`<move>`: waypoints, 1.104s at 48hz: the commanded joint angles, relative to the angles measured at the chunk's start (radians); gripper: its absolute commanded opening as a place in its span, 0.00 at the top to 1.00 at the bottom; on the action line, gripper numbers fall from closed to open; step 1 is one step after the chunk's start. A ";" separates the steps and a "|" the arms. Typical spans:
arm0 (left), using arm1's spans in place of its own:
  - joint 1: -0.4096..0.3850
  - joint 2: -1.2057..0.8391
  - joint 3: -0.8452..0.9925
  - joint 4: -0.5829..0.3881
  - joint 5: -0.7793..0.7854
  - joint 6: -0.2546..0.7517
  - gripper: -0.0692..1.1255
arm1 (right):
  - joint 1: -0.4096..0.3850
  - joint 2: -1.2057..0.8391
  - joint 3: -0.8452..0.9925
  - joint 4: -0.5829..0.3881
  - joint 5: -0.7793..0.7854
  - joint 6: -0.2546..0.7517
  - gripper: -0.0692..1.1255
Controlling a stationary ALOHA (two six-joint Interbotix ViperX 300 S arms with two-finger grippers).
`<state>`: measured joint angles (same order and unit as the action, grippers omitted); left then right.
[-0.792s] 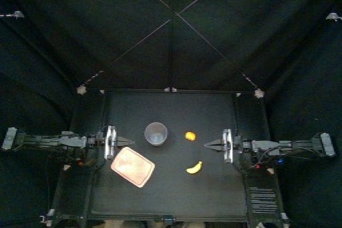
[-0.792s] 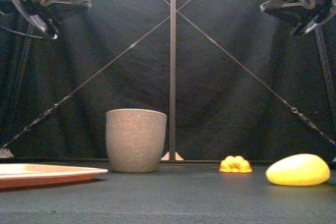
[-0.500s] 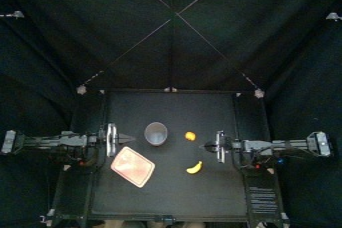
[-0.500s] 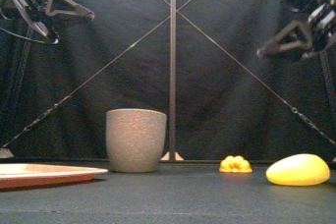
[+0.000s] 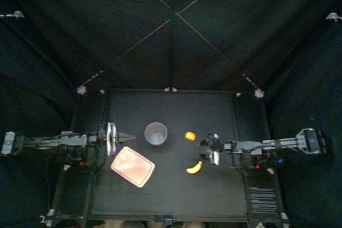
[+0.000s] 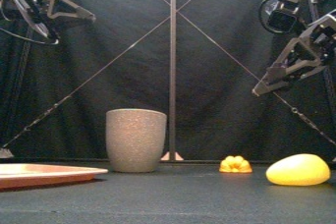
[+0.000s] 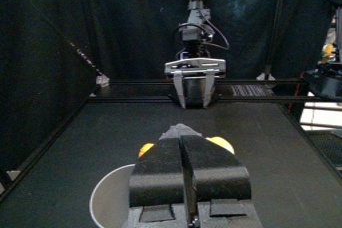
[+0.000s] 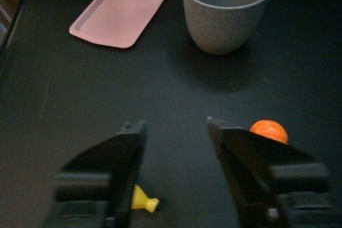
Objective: Pick the banana then place it on the pink plate
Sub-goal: Pick the banana
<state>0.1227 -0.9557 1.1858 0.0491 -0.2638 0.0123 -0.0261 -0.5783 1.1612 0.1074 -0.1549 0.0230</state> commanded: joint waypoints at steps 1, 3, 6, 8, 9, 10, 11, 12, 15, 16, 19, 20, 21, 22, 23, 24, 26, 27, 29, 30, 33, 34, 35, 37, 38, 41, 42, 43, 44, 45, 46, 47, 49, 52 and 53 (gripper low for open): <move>0.014 0.005 -0.029 0.005 -0.005 0.000 0.95 | 0.009 0.012 -0.021 0.040 -0.017 -0.003 0.10; 0.018 0.005 -0.031 0.006 -0.005 0.000 0.95 | 0.014 0.021 -0.023 0.051 -0.014 -0.002 0.09; 0.026 0.005 -0.034 0.008 -0.005 -0.002 0.95 | 0.041 0.044 -0.025 0.064 0.006 -0.002 0.10; 0.029 0.005 -0.034 0.008 -0.006 -0.002 0.95 | 0.061 0.058 -0.031 0.064 0.026 -0.003 0.10; 0.029 0.005 -0.034 0.008 -0.005 -0.002 0.95 | 0.072 0.067 -0.035 0.064 0.038 -0.005 0.10; 0.031 0.005 -0.034 0.008 -0.006 -0.002 0.95 | 0.080 0.075 -0.040 0.064 0.055 -0.005 0.10; 0.032 0.005 -0.034 0.008 -0.006 -0.002 0.95 | 0.089 0.084 -0.046 0.063 0.071 -0.006 0.10; 0.032 0.005 -0.034 0.008 -0.006 -0.002 0.95 | 0.101 0.098 -0.058 0.061 0.101 -0.005 0.10; 0.032 0.003 -0.032 0.008 -0.006 -0.002 0.95 | 0.124 0.127 -0.087 0.057 0.173 -0.005 0.10; 0.032 0.005 -0.032 0.008 -0.006 -0.002 0.95 | 0.130 0.138 -0.101 0.057 0.198 -0.005 0.10; 0.034 0.005 -0.028 0.006 -0.011 0.000 0.95 | 0.138 0.169 -0.143 0.055 0.264 -0.005 0.10; 0.037 0.005 -0.025 0.006 -0.014 -0.002 0.95 | 0.140 0.179 -0.158 0.057 0.282 -0.005 0.10; 0.037 0.005 -0.023 0.006 -0.018 -0.002 0.95 | 0.140 0.189 -0.170 0.054 0.301 -0.009 0.10; 0.041 0.003 -0.018 0.005 -0.028 -0.002 0.95 | 0.138 0.199 -0.183 0.052 0.319 -0.017 0.10; 0.043 0.005 -0.015 0.005 -0.035 -0.002 0.95 | 0.138 0.215 -0.199 0.046 0.341 -0.020 0.10; 0.044 0.005 -0.014 0.005 -0.043 -0.002 0.95 | 0.138 0.224 -0.207 0.040 0.354 -0.021 0.10; 0.046 0.005 -0.009 0.005 -0.060 -0.002 0.95 | 0.138 0.244 -0.221 0.018 0.382 -0.021 0.10; 0.048 0.005 -0.006 0.006 -0.069 -0.002 0.95 | 0.138 0.255 -0.225 0.006 0.393 -0.020 0.10; 0.049 0.005 -0.005 0.006 -0.083 -0.002 0.95 | 0.138 0.276 -0.233 -0.018 0.411 -0.018 0.10; 0.049 0.005 -0.002 0.006 -0.089 -0.002 0.95 | 0.138 0.288 -0.235 -0.029 0.419 -0.017 0.10; 0.054 0.005 0.002 0.008 -0.097 -0.002 0.95 | 0.143 0.322 -0.244 -0.051 0.434 -0.015 0.10; 0.054 0.005 0.002 0.006 -0.095 -0.002 0.95 | 0.146 0.331 -0.247 -0.055 0.437 -0.015 0.10; 0.055 0.005 0.003 0.008 -0.095 -0.002 0.95 | 0.147 0.347 -0.252 -0.060 0.440 -0.017 0.10; 0.060 0.005 0.003 0.008 -0.097 -0.002 0.95 | 0.152 0.367 -0.259 -0.063 0.443 -0.017 0.10; 0.061 0.005 0.005 0.006 -0.095 -0.002 0.95 | 0.155 0.377 -0.264 -0.063 0.443 -0.017 0.10; 0.069 0.005 0.008 0.008 -0.095 -0.002 0.95 | 0.169 0.402 -0.281 -0.063 0.446 -0.017 0.10; 0.071 0.005 0.009 0.006 -0.095 -0.002 0.95 | 0.173 0.411 -0.287 -0.063 0.448 -0.017 0.10; 0.074 0.005 0.009 0.006 -0.097 -0.002 0.95 | 0.178 0.417 -0.293 -0.061 0.449 -0.015 0.10; 0.077 0.005 0.011 0.006 -0.098 -0.002 0.95 | 0.184 0.428 -0.302 -0.060 0.453 -0.015 0.10; 0.080 0.005 0.011 0.005 -0.098 -0.002 0.95 | 0.187 0.436 -0.308 -0.060 0.456 -0.017 0.10; 0.080 0.003 0.012 0.006 -0.100 -0.002 0.95 | 0.190 0.442 -0.313 -0.060 0.459 -0.017 0.10; 0.081 0.005 0.014 0.005 -0.101 -0.002 0.95 | 0.193 0.449 -0.319 -0.060 0.460 -0.017 0.10; 0.083 0.005 0.015 0.005 -0.103 -0.002 0.95 | 0.196 0.460 -0.327 -0.060 0.460 -0.018 0.10; 0.084 0.005 0.018 0.005 -0.104 -0.002 0.95 | 0.202 0.477 -0.333 -0.060 0.462 -0.018 0.10; 0.084 0.005 0.018 0.005 -0.104 -0.002 0.95 | 0.204 0.483 -0.336 -0.060 0.462 -0.018 0.10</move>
<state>0.2025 -0.9557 1.2180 0.0537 -0.3559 0.0107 0.1733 -0.0951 0.8498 0.0460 0.3068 0.0061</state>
